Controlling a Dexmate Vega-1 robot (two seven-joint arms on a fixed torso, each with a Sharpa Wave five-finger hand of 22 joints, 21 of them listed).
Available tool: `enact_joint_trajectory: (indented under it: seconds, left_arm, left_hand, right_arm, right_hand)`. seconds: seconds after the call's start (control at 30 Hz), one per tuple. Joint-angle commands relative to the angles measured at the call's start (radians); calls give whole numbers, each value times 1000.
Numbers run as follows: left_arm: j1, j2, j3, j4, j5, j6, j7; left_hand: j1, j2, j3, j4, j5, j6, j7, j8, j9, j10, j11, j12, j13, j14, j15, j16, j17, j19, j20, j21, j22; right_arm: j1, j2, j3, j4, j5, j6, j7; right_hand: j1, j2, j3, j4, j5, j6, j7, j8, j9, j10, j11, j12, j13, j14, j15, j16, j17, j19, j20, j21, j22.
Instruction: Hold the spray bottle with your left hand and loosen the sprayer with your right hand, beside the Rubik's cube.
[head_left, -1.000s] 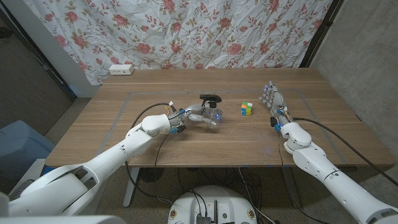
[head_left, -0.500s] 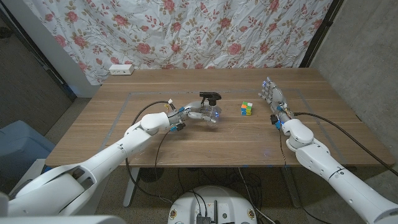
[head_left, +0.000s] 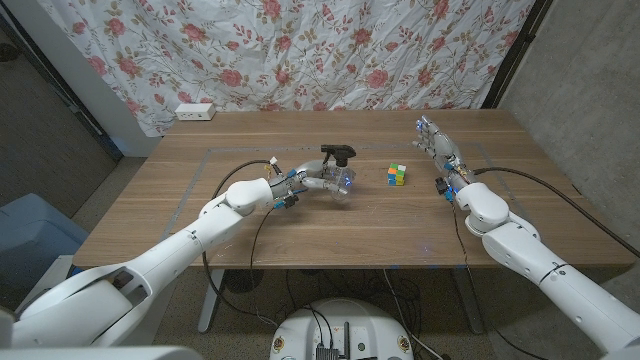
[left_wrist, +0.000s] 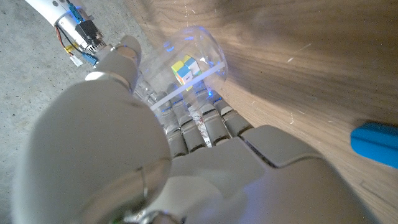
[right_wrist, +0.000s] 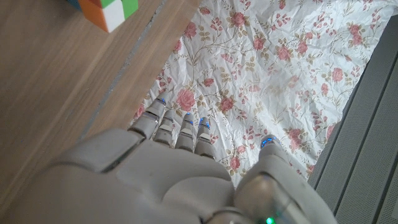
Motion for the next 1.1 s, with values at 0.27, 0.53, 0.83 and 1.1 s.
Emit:
enact_joint_trajectory:
  seconds: [0.27,0.53,0.83,1.1]
  left_arm:
    - [5,24,-8,-65,44,55,72]
    - [8,13,-9,-67,46,59,92]
    - [26,20,-14,-116,50,91,126]
    - [34,24,-17,-144,52,107,145]
  left_hand:
    - [22,48,-18,0,7,9,0,18,9,40,-32,13,15,8,-161,10,12,10,-62,-2,4]
    - [22,53,-27,0,8,13,2,25,7,42,-31,19,23,4,-159,11,18,10,-60,-2,4]
    - [22,58,-34,0,8,16,4,30,4,41,-31,22,30,5,-158,11,20,12,-59,-2,4]
    - [16,57,-47,1,9,6,7,30,-2,16,-25,15,37,2,-153,9,21,19,-50,0,4]
  right_arm:
    - [32,-98,-10,-92,-165,-23,12]
    - [23,-145,3,-146,-209,-50,28]
    - [14,-186,18,-199,-249,-64,47]
    - [-1,-229,44,-254,-282,-77,65]
  right_hand:
    - [24,-8,8,-20,0,29,-10,11,6,1,-6,11,2,-1,10,0,-3,-3,0,-3,4]
    - [38,-17,11,-35,-2,31,-25,10,7,-2,-3,10,3,-2,6,-1,-5,-9,4,-5,3]
    - [53,-26,15,-47,-5,30,-28,7,8,-14,8,6,3,-11,12,-5,-7,-18,10,-7,4]
    - [64,-30,18,-54,-7,28,-24,5,9,-19,9,6,4,-15,17,-6,-8,-24,13,-7,4]
